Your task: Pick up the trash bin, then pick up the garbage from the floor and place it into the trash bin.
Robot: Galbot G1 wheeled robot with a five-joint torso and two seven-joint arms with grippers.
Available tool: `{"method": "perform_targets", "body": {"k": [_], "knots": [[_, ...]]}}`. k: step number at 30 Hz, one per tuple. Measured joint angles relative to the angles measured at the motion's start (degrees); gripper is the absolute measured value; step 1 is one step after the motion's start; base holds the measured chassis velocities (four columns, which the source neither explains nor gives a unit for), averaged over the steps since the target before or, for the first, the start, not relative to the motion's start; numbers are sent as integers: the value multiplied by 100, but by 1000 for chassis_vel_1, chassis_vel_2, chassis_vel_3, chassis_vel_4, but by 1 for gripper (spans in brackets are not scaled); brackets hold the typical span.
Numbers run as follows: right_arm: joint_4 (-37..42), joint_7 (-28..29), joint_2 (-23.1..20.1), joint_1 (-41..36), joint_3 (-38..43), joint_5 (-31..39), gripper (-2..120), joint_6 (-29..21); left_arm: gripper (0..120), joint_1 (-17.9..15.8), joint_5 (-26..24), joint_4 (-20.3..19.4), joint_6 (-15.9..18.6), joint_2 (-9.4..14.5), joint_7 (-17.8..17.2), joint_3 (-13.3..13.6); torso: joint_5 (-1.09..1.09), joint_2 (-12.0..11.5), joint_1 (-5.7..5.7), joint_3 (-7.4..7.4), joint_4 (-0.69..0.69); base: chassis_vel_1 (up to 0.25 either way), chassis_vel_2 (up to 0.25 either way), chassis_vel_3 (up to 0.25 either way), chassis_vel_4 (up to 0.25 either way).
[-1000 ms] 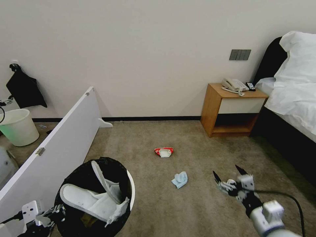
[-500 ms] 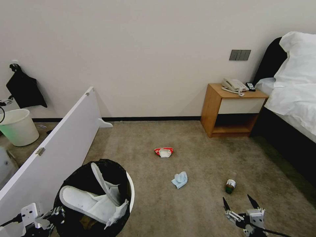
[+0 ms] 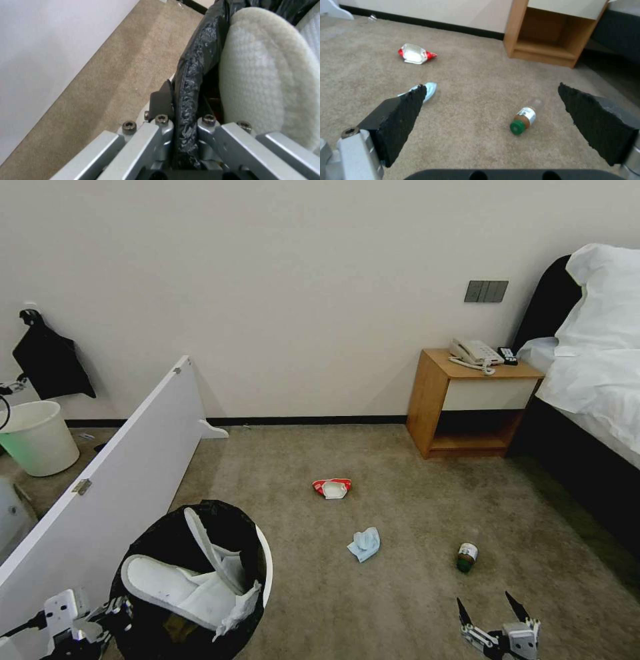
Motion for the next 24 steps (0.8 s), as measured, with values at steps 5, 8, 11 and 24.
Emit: {"method": "perform_targets", "body": {"k": [5,8,11,24], "knots": [[-58,-290,-13,-5,40,22,100,167,2,4,-4,-4,0,15,-1,-9,0,0,0,0,0,-10,6,11,-9],[-59,-343,-16,-5,43,25,100,190,2,4,-4,-7,0,15,-3,-6,0,0,0,0,0,-61,56,68,-54],[-59,-360,-21,-5,41,29,100,191,2,4,-5,-8,0,14,-4,0,0,0,0,1,0,-83,83,56,-87],[-48,-424,-34,30,55,19,100,221,2,7,-6,-12,0,13,-9,-2,0,0,0,0,0,-81,75,78,-70]]}}
